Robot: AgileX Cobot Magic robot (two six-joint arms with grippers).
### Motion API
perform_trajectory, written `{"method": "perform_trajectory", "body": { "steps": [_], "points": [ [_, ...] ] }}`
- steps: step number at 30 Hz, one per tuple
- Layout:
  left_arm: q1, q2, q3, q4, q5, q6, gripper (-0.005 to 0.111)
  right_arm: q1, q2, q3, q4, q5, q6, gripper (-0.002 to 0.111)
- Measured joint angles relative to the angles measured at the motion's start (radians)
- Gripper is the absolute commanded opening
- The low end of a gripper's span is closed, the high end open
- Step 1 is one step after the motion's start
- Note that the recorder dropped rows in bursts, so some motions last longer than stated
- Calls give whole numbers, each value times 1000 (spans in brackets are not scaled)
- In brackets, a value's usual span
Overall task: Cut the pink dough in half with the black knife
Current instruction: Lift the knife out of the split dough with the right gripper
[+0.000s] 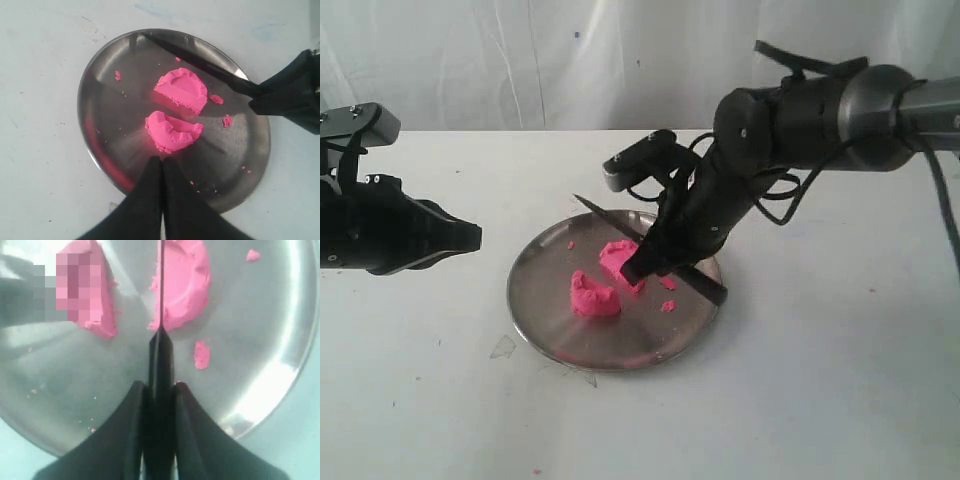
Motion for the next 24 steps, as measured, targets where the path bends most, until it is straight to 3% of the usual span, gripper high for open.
{"method": "perform_trajectory", "body": {
  "steps": [8,12,24],
  "points": [
    [0,0,0,0,0,0,0,-45,-61,0,-120,38,104,0],
    [0,0,0,0,0,0,0,-88,-3,0,-94,-6,174,0],
    [0,0,0,0,0,0,0,-91,56,-2,-42,-122,143,0]
  ]
}}
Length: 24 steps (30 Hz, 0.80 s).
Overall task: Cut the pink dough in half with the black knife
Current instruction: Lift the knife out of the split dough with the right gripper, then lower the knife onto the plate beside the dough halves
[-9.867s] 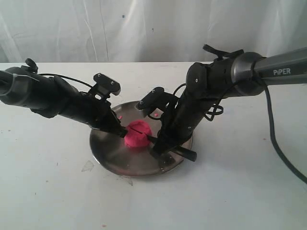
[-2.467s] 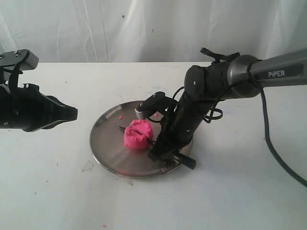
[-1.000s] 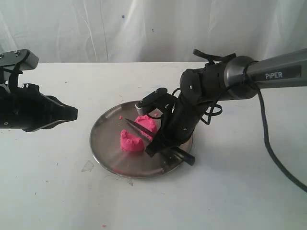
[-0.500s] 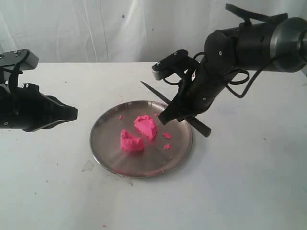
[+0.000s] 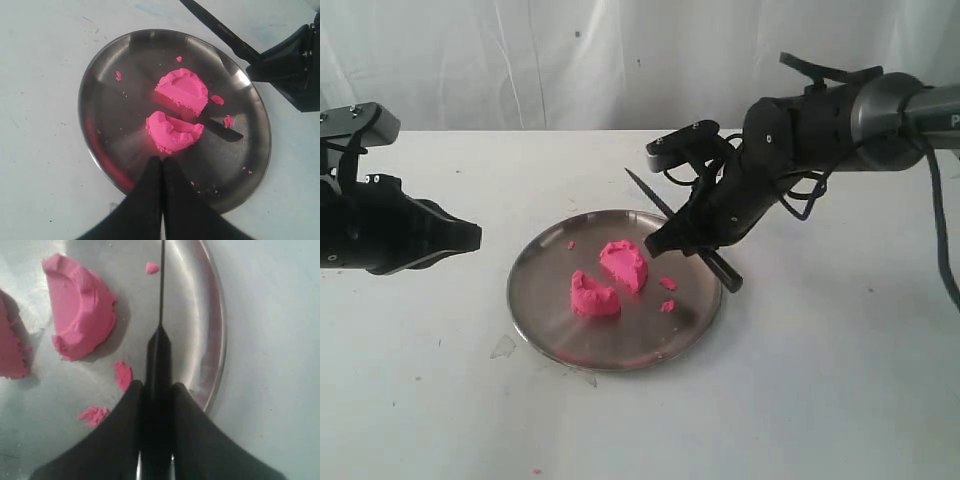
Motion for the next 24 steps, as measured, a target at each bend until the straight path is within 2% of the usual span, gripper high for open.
{"method": "perform_trajectory", "body": {
  "steps": [9,18,24],
  "points": [
    [0,0,0,0,0,0,0,-4,113,-103,82,89,-40,0],
    [0,0,0,-2,0,0,0,-4,166,-119,121,96,-86,0],
    [0,0,0,-11,0,0,0,-4,172,-126,133,94,-128,13]
  ]
}}
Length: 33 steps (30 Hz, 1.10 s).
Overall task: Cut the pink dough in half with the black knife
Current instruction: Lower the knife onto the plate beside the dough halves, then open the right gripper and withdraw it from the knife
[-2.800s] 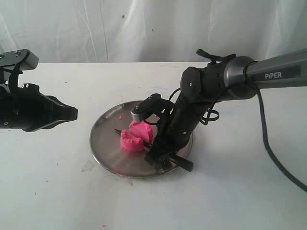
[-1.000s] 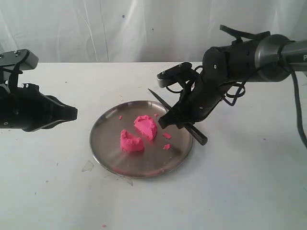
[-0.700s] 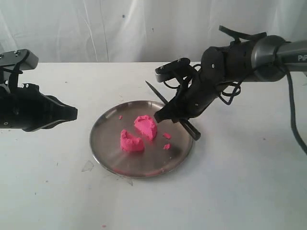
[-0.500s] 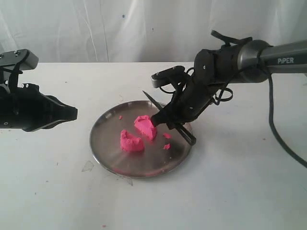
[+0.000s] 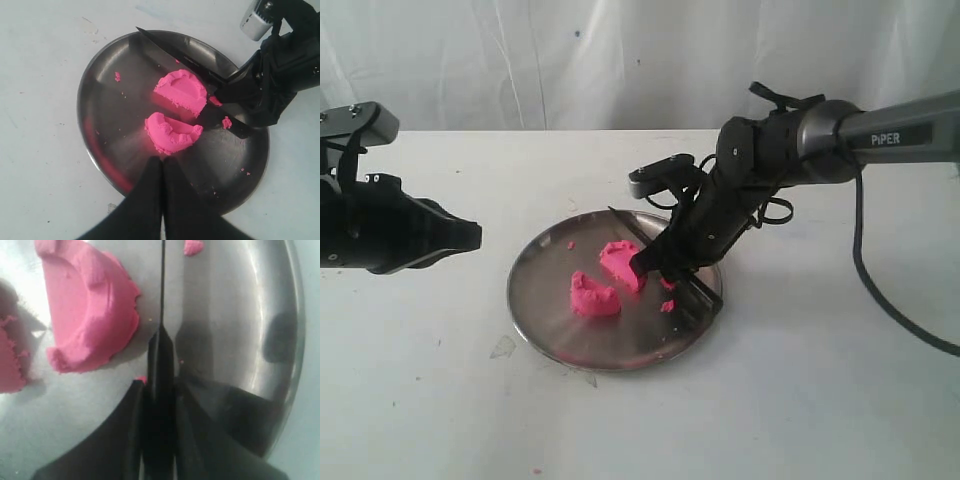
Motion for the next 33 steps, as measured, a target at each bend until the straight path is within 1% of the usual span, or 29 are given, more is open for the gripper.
{"method": "perform_trajectory", "body": {
  "steps": [2,8,14,16,27,31,33],
  "points": [
    [0,0,0,-2,0,0,0,0,0,0,0,0,-4,17],
    [0,0,0,-4,0,0,0,0,0,0,1,0,-6,22],
    [0,0,0,-4,0,0,0,0,4,0,1,0,-14,38],
    [0,0,0,-4,0,0,0,0,4,0,1,0,-17,41],
    [0,0,0,-4,0,0,0,0,-5,0,-9,0,-17,41],
    [0,0,0,-4,0,0,0,0,-75,0,-26,2,-17,41],
    [0,0,0,-4,0,0,0,0,-130,0,-74,4,-17,41]
  ]
}}
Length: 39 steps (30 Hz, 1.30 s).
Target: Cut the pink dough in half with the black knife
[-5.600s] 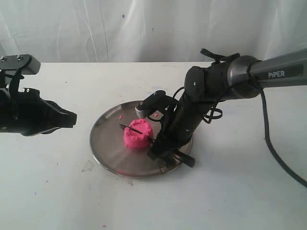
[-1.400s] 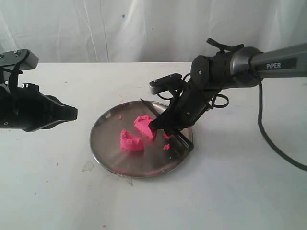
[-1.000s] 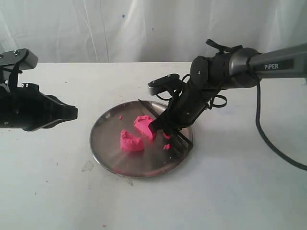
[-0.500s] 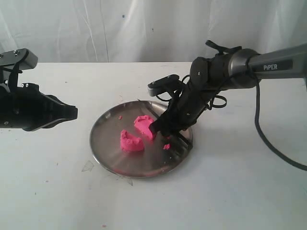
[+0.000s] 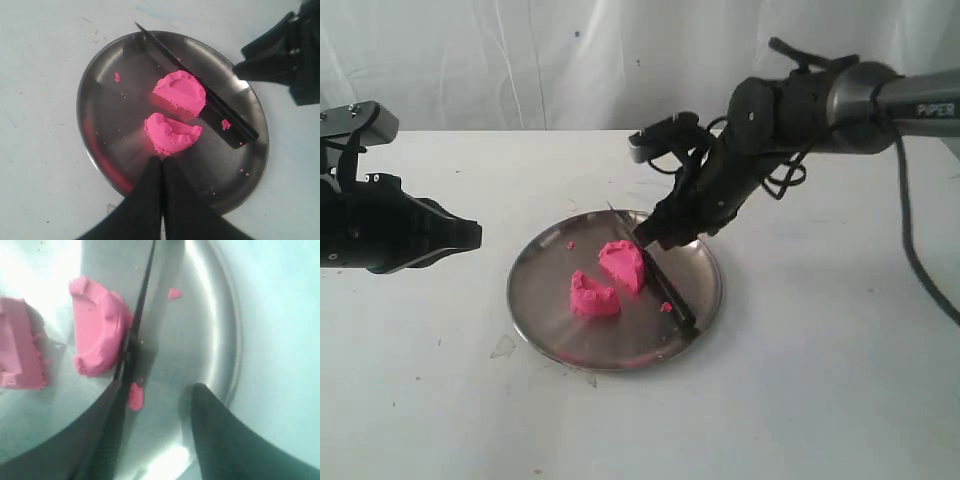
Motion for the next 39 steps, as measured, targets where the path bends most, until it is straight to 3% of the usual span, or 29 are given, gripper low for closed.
{"method": "perform_trajectory", "body": {
  "steps": [6,11,14,19,24,28,31,35,39],
  "points": [
    [0,0,0,2,-4,8,0,-47,-109,2,-311,70,209,38],
    [0,0,0,22,-34,151,0,-155,-116,104,-441,157,405,0],
    [0,0,0,30,-56,262,0,-186,-133,231,-446,193,419,0],
    [0,-10,51,102,-72,325,0,-188,-303,453,-409,79,433,0],
    [0,-128,148,123,-276,269,0,-255,-570,538,-453,43,467,0],
    [0,-273,248,-67,-436,374,0,-407,-699,549,-488,164,501,0],
    [0,-367,291,-361,-604,628,0,-473,-725,582,-410,210,509,0],
    [-18,-563,308,-489,-774,815,0,-451,-808,658,-114,119,304,0],
    [-41,-827,329,-508,-777,910,0,-389,-1012,735,21,-67,157,0]
  ]
}}
